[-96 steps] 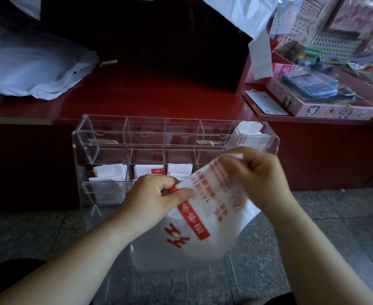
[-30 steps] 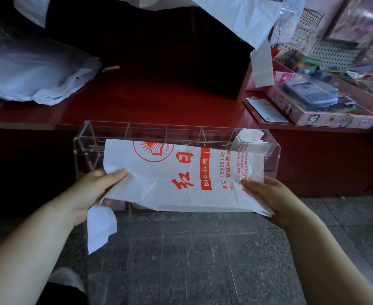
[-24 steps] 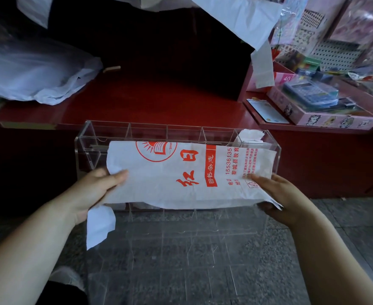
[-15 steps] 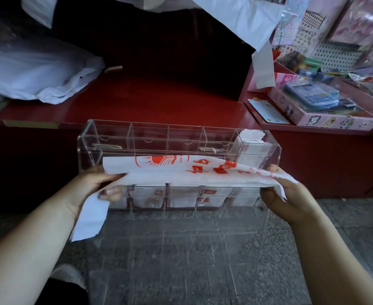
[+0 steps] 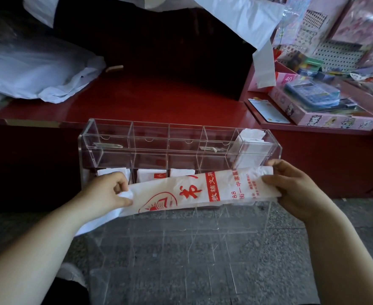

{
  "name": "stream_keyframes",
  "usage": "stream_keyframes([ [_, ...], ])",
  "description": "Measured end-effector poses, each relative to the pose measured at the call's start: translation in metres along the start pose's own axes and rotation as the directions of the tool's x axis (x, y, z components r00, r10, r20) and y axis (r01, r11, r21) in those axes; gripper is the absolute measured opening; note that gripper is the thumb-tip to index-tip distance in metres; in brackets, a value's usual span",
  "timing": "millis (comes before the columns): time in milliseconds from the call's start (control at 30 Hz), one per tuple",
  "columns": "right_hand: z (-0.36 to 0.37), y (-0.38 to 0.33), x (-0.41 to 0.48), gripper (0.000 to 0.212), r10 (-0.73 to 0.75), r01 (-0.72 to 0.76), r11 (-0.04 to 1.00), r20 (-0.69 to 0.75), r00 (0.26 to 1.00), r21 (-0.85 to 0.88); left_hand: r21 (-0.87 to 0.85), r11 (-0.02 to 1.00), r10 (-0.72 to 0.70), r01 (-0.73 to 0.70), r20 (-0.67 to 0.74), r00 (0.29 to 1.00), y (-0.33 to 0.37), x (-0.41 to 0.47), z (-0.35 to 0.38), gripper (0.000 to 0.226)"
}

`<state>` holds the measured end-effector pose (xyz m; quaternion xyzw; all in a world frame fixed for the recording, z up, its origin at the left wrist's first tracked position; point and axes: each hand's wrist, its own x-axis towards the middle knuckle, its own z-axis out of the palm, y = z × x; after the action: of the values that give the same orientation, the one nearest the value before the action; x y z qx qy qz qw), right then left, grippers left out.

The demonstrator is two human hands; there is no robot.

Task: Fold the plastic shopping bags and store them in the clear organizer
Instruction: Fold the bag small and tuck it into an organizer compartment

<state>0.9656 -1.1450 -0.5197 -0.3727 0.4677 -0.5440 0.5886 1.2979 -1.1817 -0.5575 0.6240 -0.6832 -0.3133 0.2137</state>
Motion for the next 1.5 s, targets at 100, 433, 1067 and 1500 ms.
stream_keyframes([
  [100,0.01,-0.005,-0.003,0.024,-0.075,0.053,0.988,-0.153,0.985,-0.142,0.065,0.998,-0.022,0.012,0.154,0.988,-0.003,-0.003,0.001,0.038],
  [433,0.054,-0.016,-0.018,0.046,-0.21,0.217,0.924,0.054,0.976,-0.315,-0.391,0.903,0.265,-0.176,0.186,0.946,0.04,-0.028,-0.004,0.085],
  [1067,0.097,0.033,-0.008,0.014,0.119,-0.071,0.979,0.248,0.961,-0.193,-0.793,0.597,0.151,0.12,0.259,0.954,0.075,-0.03,0.051,0.015],
  [1500,0.078,0.027,0.005,0.024,-0.084,0.045,0.972,-0.163,0.983,-0.23,-0.631,0.713,0.055,0.306,0.485,0.873,0.062,-0.035,0.08,0.014],
])
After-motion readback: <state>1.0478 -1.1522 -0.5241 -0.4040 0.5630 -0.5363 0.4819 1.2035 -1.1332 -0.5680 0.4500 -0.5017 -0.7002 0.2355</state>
